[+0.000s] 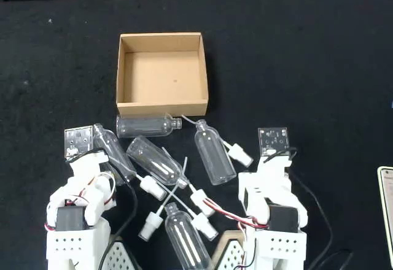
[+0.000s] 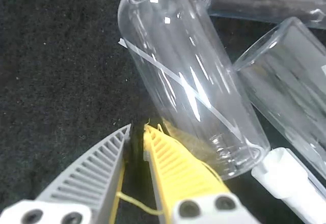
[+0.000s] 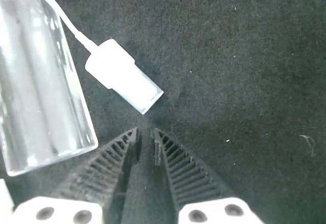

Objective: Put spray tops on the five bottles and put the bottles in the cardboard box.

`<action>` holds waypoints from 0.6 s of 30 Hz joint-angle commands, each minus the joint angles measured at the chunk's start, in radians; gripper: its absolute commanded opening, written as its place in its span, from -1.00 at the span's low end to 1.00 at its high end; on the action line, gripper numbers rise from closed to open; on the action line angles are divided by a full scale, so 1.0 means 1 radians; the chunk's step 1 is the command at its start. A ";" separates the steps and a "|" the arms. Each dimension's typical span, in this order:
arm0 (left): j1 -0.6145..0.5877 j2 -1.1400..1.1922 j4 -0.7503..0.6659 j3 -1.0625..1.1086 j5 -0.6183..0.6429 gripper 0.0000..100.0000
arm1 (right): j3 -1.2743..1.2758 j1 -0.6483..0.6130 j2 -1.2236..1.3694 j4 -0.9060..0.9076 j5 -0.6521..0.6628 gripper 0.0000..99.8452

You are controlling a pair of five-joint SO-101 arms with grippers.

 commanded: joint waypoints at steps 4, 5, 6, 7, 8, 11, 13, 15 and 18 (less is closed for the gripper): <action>-0.005 -0.012 0.015 0.022 -0.006 -0.94 | -0.027 0.034 -0.099 -0.192 0.002 -0.98; -0.005 -0.012 0.015 0.022 -0.006 -0.94 | -0.035 0.034 -0.099 -0.215 0.002 -0.98; -0.005 -0.012 0.015 0.022 -0.006 -0.94 | -0.041 0.034 -0.099 -0.230 0.002 -0.98; -0.005 -0.012 0.015 0.022 -0.006 -0.94 | -0.047 0.034 -0.099 -0.242 0.002 -0.98; -0.005 -0.012 0.015 0.022 -0.006 -0.94 | -0.048 0.034 -0.099 -0.253 0.002 -0.98; -0.005 -0.012 0.015 0.022 -0.006 -0.94 | -0.054 0.034 -0.099 -0.287 0.003 -0.98; -0.005 -0.012 0.015 0.022 -0.006 -0.94 | -0.058 0.034 -0.099 -0.322 0.003 -0.98; -0.005 -0.012 0.015 0.022 -0.006 -0.94 | -0.062 0.034 -0.099 -0.376 0.021 -0.98; -0.005 -0.012 0.015 0.022 -0.006 -0.94 | -0.119 0.028 -0.099 -0.413 0.094 -0.98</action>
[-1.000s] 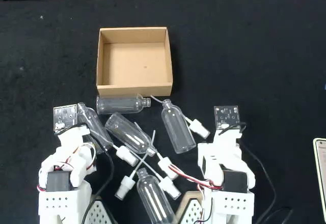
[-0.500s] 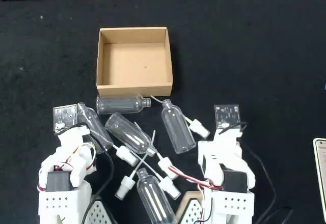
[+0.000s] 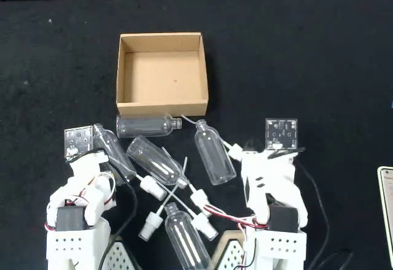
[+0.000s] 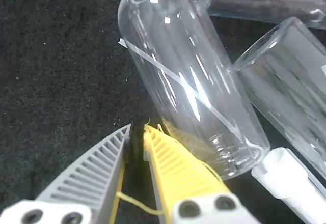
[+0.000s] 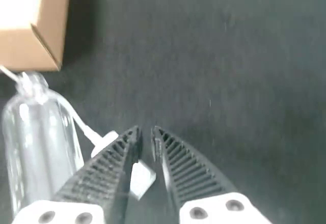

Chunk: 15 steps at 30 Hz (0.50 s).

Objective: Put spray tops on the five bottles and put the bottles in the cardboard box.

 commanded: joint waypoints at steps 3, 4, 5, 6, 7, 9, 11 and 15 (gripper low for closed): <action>-0.005 -0.012 0.015 0.022 -0.006 -0.94 | -0.252 0.026 -0.099 -0.026 0.078 -0.98; -0.005 -0.012 0.015 0.022 -0.006 -0.94 | -0.300 0.026 -0.099 -0.011 0.078 -0.98; -0.005 -0.012 0.015 0.022 -0.006 -0.94 | -0.346 0.026 -0.099 0.006 0.078 -0.98; -0.005 -0.012 0.015 0.022 -0.006 -0.94 | -0.383 0.023 -0.099 0.021 0.078 -0.98; -0.005 -0.012 0.015 0.022 -0.006 -0.94 | -0.415 0.015 -0.099 0.035 0.077 -0.98; -0.004 -0.012 0.015 0.022 -0.006 -0.94 | -0.466 -0.041 -0.097 0.058 0.078 -0.97; 0.001 -0.012 0.015 0.022 -0.006 -0.94 | -0.501 -0.117 -0.093 0.075 0.078 -0.90; 0.001 -0.012 0.015 0.022 -0.002 -0.94 | -0.556 -0.295 0.018 0.072 0.077 -0.74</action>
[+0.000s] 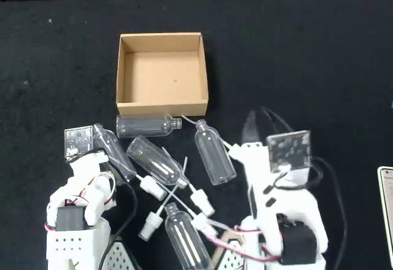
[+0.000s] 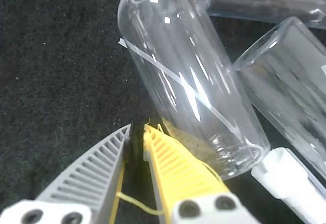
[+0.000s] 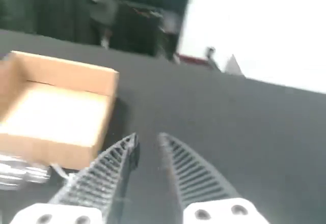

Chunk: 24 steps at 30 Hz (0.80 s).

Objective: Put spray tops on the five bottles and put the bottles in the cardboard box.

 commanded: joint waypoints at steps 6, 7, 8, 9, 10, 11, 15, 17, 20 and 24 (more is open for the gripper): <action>-0.044 -0.015 0.014 0.022 -0.011 -0.94 | -0.012 -0.255 0.257 -0.100 -0.002 -0.73; -0.070 -0.015 0.006 0.016 -0.011 -0.94 | 0.021 -0.255 0.272 -0.127 -0.002 -0.73; -0.108 -0.015 -0.015 0.010 -0.011 -0.94 | 0.064 -0.255 0.280 -0.155 -0.002 -0.73; -0.156 -0.015 -0.038 0.005 -0.015 -0.94 | 0.108 -0.255 0.278 -0.189 -0.002 -0.73; -0.208 -0.015 -0.063 -0.001 -0.038 -0.94 | 0.157 -0.255 0.274 -0.222 -0.002 -0.73; -0.259 -0.015 -0.101 -0.010 -0.080 -0.94 | 0.205 -0.255 0.263 -0.258 -0.002 -0.73; -0.447 -0.015 -0.292 -0.039 -0.299 -0.94 | 0.323 -0.255 0.206 -0.344 0.000 -0.73; -0.483 -0.015 -0.371 -0.056 -0.356 -0.94 | 0.341 -0.258 0.168 -0.344 -0.002 -0.73; -0.481 -0.011 -0.387 -0.113 -0.361 -0.94 | 0.354 -0.259 0.117 -0.315 -0.002 -0.73; -0.476 -0.008 -0.387 -0.219 -0.351 -0.73 | 0.358 -0.261 0.054 -0.258 -0.002 -0.73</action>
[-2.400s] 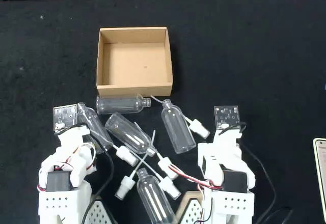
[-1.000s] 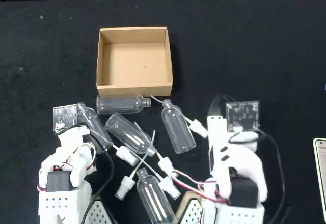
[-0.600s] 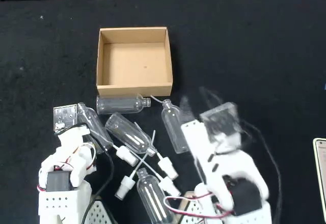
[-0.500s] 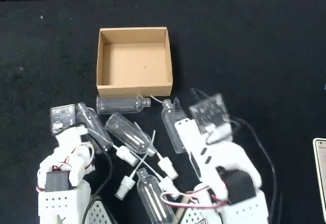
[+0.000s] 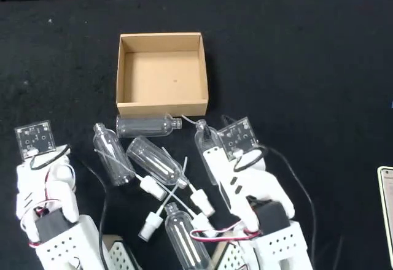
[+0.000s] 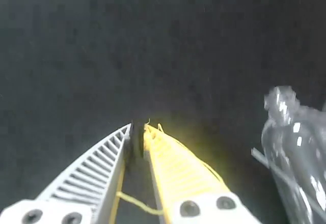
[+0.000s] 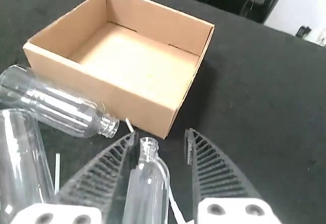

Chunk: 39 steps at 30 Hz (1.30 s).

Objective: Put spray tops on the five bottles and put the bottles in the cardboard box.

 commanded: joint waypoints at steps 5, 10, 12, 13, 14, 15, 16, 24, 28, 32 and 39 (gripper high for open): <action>0.073 -0.005 0.064 -0.213 0.044 -0.47 | 0.035 -0.017 -0.137 0.041 0.000 -0.73; 0.197 0.040 0.176 -0.275 0.046 -0.51 | 0.073 -0.017 -0.209 0.043 0.000 -0.73; 0.229 0.115 0.192 -0.298 0.048 -0.48 | 0.077 -0.017 -0.213 0.043 0.003 -0.73; 0.240 0.163 0.193 -0.315 0.049 -0.46 | 0.079 -0.017 -0.211 0.043 0.003 -0.73; 0.246 0.216 0.193 -0.337 0.049 -0.44 | 0.079 -0.017 -0.211 0.043 0.003 -0.73; 0.249 0.278 0.195 -0.363 0.052 -0.43 | 0.079 -0.017 -0.211 0.043 0.002 -0.73; 0.251 0.341 0.193 -0.390 0.068 -0.43 | 0.081 -0.017 -0.211 0.043 0.002 -0.73; 0.285 0.836 0.199 -0.611 0.262 -0.42 | 0.082 -0.017 -0.208 0.043 0.005 -0.73; 0.325 1.019 0.198 -0.628 0.393 -0.42 | 0.094 -0.017 -0.209 0.043 0.006 -0.73; 0.387 1.145 0.190 -0.628 0.453 -0.42 | 0.094 -0.017 -0.209 0.043 0.006 -0.73; 0.404 1.250 0.187 -0.624 0.462 -0.42 | 0.094 -0.017 -0.209 0.043 0.006 -0.73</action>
